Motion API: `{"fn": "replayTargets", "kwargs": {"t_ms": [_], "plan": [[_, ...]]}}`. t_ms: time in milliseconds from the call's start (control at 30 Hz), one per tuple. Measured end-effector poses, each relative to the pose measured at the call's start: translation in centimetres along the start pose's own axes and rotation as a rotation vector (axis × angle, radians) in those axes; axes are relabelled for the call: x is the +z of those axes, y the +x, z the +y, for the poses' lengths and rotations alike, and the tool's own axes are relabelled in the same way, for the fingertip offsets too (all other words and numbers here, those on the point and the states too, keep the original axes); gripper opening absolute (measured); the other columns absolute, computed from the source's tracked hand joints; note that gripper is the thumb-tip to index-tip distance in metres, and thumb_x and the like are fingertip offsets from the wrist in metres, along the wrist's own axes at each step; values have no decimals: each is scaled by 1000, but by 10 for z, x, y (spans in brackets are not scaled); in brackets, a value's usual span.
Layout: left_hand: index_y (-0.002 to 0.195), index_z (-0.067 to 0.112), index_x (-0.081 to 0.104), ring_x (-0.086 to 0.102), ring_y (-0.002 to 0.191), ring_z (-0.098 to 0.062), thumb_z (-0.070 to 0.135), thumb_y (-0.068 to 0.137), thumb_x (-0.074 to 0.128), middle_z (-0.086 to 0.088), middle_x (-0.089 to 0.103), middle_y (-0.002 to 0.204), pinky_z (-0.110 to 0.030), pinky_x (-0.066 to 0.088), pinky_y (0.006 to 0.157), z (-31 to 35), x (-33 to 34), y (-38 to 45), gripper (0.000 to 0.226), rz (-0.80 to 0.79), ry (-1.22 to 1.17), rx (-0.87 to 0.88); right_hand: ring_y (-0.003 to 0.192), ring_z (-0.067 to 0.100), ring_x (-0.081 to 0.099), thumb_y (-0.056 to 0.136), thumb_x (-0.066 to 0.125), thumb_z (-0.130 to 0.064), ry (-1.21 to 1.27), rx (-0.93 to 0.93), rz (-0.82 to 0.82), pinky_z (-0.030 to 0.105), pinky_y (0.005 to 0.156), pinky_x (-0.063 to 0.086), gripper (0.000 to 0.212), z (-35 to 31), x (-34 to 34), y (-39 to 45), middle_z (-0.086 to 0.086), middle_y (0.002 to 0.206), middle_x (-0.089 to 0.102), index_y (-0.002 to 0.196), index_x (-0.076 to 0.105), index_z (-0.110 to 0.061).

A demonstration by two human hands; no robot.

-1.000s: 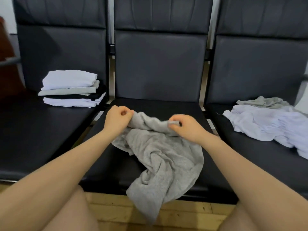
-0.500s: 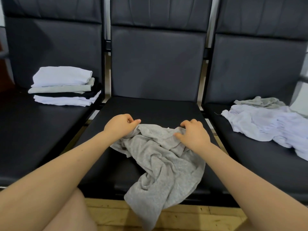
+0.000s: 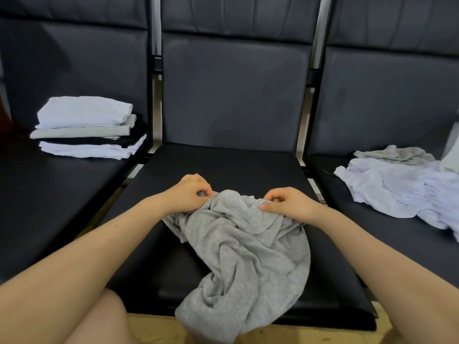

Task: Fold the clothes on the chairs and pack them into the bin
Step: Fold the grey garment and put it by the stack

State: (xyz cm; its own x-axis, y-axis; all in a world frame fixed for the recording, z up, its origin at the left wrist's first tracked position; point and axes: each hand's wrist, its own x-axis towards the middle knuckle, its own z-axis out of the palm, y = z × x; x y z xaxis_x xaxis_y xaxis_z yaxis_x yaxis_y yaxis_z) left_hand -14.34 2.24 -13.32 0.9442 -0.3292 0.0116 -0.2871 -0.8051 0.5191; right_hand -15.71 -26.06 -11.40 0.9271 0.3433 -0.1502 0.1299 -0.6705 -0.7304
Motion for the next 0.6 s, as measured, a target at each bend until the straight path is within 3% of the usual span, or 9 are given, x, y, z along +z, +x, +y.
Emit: {"fn": "replayTargets", "kwargs": {"t_ms": [100,200,333,433,500,600], "plan": [[89,17,66,52,101,-10,24,95,54,5,56,105,-22,40,87,2,-2,2,15,98,-38,-13,70,12,54,81,75,-34,133,14,23,27,67,45,20,-3,-6,2,0,74,58,79,65,-16],[84,16,59,51,75,-5,29,97,51,7,57,83,-12,38,66,9,-11,5,20,478,-335,-120,75,15,55,80,75,-29,308,-3,92,28,68,44,20,-9,-14,5,0,77,59,78,62,-14],[81,20,54,47,70,0,34,98,47,10,51,77,-14,37,64,18,-27,8,24,793,-635,-178,83,19,61,85,69,-16,769,-84,171,28,73,48,12,-27,-20,10,6,85,64,84,61,-7],[77,24,53,47,61,10,33,98,47,12,49,74,-5,39,61,25,-34,6,23,875,-707,-132,80,17,65,88,66,-16,913,-145,308,27,69,53,9,-43,-25,8,6,87,68,89,64,-8],[77,26,53,46,56,15,33,98,47,13,48,73,0,36,57,29,-38,5,22,884,-699,-91,77,16,62,89,66,-18,843,-139,418,27,67,50,10,-49,-25,5,4,84,64,84,61,-11],[71,25,51,44,51,9,33,96,50,16,47,62,-3,36,51,27,-39,3,26,836,-627,-36,77,15,55,89,67,-21,656,-115,530,26,67,46,15,-46,-24,-1,4,83,58,81,58,-12]]}}
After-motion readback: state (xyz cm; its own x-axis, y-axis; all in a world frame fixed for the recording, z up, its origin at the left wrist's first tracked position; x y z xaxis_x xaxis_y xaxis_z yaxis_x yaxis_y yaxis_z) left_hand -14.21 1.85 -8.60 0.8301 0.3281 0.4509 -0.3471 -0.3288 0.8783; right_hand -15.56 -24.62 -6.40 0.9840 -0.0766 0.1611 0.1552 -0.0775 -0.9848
